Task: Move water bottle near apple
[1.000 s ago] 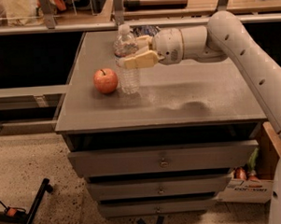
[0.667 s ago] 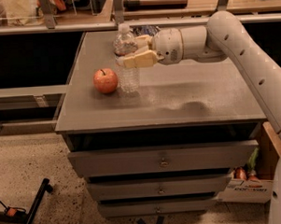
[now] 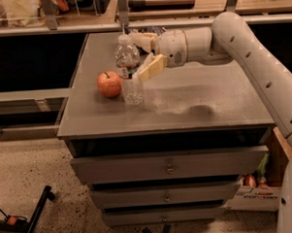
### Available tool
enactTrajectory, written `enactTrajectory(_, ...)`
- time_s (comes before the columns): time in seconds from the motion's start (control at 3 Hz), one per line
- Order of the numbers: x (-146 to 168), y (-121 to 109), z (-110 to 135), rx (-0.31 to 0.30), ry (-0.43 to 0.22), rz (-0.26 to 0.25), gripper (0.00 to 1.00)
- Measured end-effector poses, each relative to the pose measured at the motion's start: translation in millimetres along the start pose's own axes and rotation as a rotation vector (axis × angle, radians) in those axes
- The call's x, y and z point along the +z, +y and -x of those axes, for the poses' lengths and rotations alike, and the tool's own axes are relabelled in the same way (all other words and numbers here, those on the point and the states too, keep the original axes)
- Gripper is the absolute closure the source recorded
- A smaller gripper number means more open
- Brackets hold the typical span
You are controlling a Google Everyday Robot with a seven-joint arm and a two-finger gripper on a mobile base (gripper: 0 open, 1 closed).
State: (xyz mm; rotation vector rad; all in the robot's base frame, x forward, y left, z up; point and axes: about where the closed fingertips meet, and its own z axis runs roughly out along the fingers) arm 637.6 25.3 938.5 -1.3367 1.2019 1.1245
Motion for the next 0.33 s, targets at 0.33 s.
enactTrajectory(0.33,0.1,0.0,0.0,0.0,0.0,0.0,0.0)
